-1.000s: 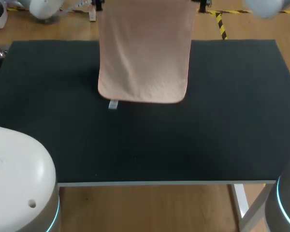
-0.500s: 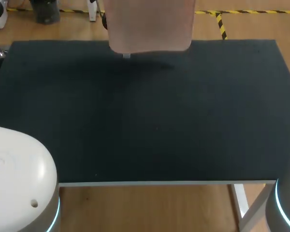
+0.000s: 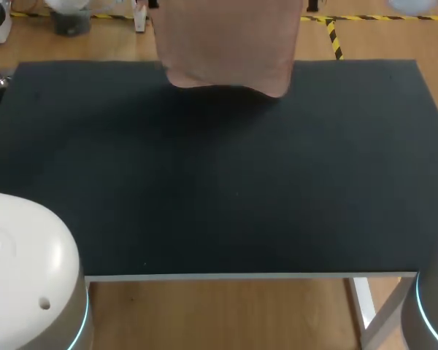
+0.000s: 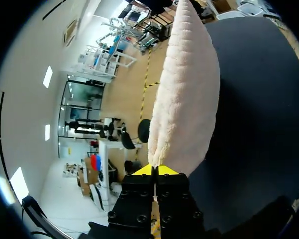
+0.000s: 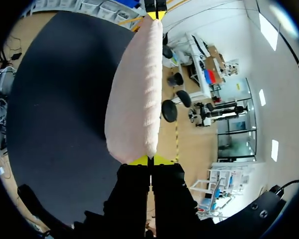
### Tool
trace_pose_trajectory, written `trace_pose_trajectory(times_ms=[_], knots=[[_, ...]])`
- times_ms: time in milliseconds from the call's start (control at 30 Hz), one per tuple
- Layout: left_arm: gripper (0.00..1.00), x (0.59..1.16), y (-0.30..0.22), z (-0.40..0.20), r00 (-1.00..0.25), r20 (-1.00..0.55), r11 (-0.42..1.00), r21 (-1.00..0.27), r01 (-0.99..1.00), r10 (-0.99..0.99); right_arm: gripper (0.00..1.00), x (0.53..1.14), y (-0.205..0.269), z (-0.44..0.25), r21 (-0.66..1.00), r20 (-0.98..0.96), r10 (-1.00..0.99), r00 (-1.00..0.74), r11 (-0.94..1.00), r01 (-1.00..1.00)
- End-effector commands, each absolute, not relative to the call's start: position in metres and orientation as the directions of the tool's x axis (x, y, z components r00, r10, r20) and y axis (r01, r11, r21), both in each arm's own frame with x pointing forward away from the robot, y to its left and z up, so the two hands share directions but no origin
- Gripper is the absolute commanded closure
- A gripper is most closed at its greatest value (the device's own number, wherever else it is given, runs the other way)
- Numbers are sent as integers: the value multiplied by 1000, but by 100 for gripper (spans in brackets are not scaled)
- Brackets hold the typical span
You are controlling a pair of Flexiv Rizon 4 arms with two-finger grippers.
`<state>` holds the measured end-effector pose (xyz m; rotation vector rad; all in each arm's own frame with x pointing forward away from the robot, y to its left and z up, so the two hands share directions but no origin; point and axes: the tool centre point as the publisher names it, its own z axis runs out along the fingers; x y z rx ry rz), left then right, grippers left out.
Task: Fold the towel
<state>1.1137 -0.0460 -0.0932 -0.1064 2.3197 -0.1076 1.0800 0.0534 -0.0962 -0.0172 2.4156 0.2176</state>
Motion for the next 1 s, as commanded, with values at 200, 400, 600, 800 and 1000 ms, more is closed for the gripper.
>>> trace_pose_trajectory(times_ms=[200, 400, 600, 800, 1000], knots=[[100, 1038, -45, -129, -747, -657, 993, -116, -28, -98, 100, 1024, 51, -140, 154, -578, 13, -816, 984, -94], [100, 1015, -55, -173, -828, -555, 993, -119, -21, -84, 100, 1005, 52, -182, 139, -489, 3, -872, 987, -75], [100, 1012, -60, -219, -884, -458, 992, -113, -47, -94, 100, 999, 51, -222, 130, -423, 23, -906, 991, -36], [100, 1024, -60, -266, -922, -371, 992, -103, -78, -111, 100, 1002, 49, -265, 129, -361, 63, -931, 992, 17], [100, 1047, -59, -303, -943, -317, 993, -93, -71, -98, 100, 1018, 48, -302, 114, -301, 89, -950, 992, 57]])
